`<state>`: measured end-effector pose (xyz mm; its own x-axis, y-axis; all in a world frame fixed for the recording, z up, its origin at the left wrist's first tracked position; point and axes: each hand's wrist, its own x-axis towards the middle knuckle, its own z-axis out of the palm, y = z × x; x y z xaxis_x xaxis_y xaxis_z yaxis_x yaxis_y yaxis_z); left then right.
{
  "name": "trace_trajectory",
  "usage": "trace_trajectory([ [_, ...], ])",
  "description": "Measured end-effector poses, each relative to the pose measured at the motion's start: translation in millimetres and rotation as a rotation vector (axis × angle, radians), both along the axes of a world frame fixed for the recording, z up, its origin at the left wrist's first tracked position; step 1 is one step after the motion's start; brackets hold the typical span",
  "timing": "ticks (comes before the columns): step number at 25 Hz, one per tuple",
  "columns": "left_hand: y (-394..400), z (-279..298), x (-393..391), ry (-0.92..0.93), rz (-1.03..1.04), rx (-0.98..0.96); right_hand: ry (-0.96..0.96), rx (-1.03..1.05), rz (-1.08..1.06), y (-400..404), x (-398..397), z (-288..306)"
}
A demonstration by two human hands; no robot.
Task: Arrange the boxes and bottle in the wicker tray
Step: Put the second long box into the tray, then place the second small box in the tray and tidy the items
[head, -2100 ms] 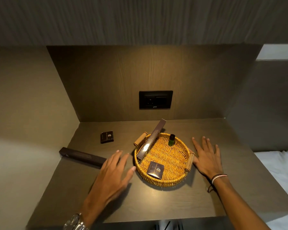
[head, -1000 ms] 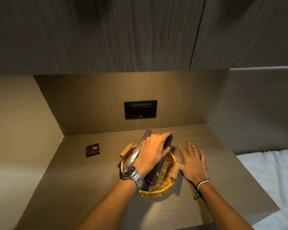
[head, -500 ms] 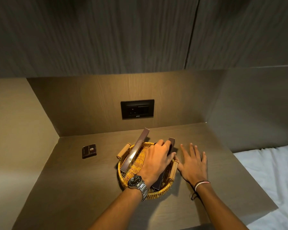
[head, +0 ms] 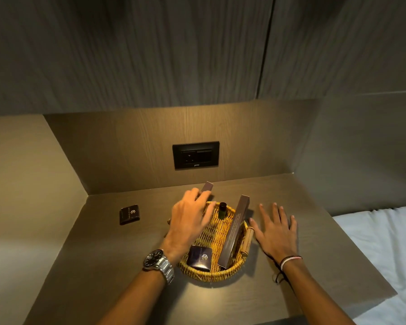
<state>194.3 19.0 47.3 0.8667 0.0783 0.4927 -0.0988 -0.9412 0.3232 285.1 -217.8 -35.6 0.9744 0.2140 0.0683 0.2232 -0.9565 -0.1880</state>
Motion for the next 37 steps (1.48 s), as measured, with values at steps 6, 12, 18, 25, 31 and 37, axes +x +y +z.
trace_trajectory([
  [6,128,-11,-27,0.191,0.442,0.03,0.001,-0.003,-0.004,1,0,1],
  [12,205,-50,-44,0.645,0.399,-0.133,0.006,-0.023,-0.008,1,-1,2],
  [18,203,-53,-41,0.479,0.347,-0.169,0.002,-0.013,-0.008,1,-2,6],
  [25,163,9,-33,0.194,0.123,-0.216,-0.009,-0.007,-0.014,3,-1,6],
  [31,39,58,-17,0.421,-0.429,0.067,-0.014,0.003,-0.014,2,-1,3],
  [37,5,23,-8,0.533,-0.406,0.407,-0.003,0.006,-0.022,2,-1,4],
])
